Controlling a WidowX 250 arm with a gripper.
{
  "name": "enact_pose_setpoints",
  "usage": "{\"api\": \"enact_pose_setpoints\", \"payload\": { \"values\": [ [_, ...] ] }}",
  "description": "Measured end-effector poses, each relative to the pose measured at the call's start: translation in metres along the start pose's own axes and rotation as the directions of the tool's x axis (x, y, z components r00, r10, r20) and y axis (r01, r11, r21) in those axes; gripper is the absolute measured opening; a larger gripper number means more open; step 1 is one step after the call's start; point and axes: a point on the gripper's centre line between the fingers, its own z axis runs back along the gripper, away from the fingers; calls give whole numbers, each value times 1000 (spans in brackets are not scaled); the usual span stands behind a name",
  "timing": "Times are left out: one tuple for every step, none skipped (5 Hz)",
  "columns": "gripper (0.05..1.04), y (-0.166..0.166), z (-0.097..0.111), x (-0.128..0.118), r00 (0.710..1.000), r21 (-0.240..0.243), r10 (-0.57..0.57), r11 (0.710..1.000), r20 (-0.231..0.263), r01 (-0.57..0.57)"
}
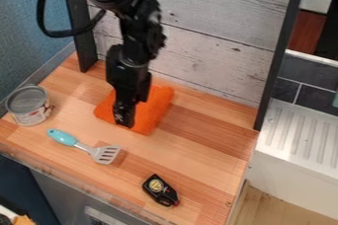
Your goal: Move the orange cloth to the right side of the table
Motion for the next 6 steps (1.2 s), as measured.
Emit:
{"api": "enact_pose_setpoints", "payload": {
  "values": [
    [1001, -12, -7, 5, 999, 32, 51, 998, -14, -51],
    [1001, -25, -15, 26, 993, 28, 117, 993, -7, -116],
    [1001, -31, -25, 33, 990, 26, 144, 989, -3, -144],
    [1001, -36, -28, 39, 982, -12, 187, 982, 8, -187],
    [1001, -33, -39, 35, 977, -42, 211, 976, -39, -213],
    [1001, -32, -49, 27, 973, -47, 220, 974, -75, -224]
  ]
}}
